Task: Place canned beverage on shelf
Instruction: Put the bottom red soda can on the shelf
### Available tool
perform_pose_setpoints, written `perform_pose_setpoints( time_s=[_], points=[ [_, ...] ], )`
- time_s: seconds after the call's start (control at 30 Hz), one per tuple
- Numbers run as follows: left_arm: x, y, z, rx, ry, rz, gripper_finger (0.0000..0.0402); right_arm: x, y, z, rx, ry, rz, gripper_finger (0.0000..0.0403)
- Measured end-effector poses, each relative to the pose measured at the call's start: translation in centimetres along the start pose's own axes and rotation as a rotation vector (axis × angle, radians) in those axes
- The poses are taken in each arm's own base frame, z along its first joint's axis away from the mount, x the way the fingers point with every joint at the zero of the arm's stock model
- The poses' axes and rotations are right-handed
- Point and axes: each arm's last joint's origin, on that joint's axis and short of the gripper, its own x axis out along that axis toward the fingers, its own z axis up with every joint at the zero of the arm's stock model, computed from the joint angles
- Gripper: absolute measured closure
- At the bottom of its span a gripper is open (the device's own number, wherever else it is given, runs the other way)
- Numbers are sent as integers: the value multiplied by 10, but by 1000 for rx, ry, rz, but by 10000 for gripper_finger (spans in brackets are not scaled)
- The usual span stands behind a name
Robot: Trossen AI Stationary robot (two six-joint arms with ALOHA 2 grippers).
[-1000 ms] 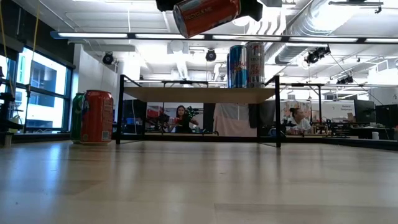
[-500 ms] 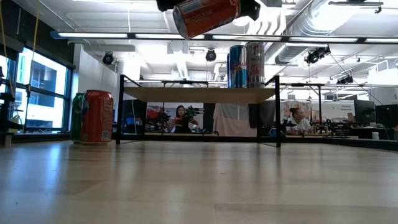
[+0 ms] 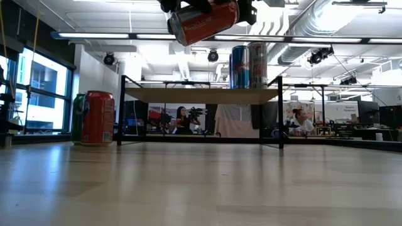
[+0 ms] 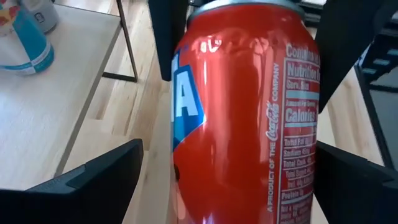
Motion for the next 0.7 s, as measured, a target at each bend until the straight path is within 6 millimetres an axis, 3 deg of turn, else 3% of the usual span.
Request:
perform_pose_setpoints(
  time_s=[0.17, 0.3, 0.7],
  points=[
    [-2, 0, 1, 15, -8, 0, 15, 0, -1, -1, -18, 13, -2, 107],
    [-2, 0, 0, 19, -4, 1, 49, 0, -1, -1, -24, 13, -5, 90],
    [-4, 6, -11, -10, 119, 32, 285, -3, -4, -1, -57, 8, -11, 66]
  ],
)
